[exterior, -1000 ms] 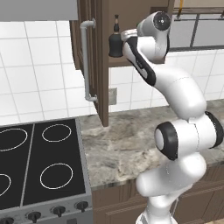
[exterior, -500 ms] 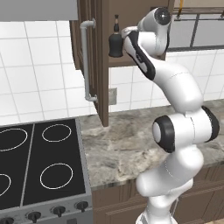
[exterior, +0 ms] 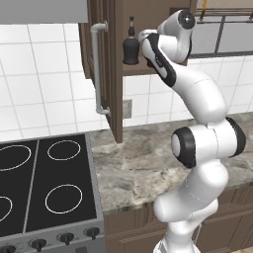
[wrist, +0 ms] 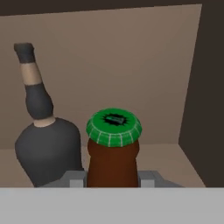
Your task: Sort all alcoholic drinks to one cabinet, and non-alcoholic drinks to the other.
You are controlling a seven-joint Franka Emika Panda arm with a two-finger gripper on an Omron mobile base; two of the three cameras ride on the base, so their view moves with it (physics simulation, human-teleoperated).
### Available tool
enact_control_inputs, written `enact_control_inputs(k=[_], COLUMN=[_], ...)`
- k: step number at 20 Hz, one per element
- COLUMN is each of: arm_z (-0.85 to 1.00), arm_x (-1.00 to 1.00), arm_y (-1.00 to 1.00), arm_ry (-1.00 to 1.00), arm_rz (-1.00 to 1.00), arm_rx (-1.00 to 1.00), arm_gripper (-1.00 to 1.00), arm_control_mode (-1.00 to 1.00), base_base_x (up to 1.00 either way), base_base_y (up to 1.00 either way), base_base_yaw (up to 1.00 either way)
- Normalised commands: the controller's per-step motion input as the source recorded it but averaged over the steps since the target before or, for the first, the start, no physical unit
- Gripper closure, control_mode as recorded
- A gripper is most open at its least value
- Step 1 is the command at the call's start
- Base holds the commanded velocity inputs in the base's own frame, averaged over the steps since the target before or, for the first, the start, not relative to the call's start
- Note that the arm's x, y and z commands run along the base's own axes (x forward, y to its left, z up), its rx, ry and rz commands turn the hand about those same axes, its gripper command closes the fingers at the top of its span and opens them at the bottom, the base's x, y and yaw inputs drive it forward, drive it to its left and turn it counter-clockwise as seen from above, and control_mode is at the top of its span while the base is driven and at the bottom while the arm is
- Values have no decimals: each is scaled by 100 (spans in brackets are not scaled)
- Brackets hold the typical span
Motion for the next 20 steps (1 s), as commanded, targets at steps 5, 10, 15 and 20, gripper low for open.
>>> enact_control_inputs(k=[5,10,15,20], arm_z=[-7,-6,-6,-11], arm_x=[16,19,22,21], arm_y=[-5,-2,0,0], arm_ry=[0,0,0,0], arm_rz=[0,0,0,-1], arm_rx=[5,3,1,0], arm_gripper=[100,100,100,100], arm_control_mode=[-100,-100,-100,-100], base_base_x=[0,0,0,0], base_base_y=[0,0,0,0], base_base_yaw=[0,0,0,0])
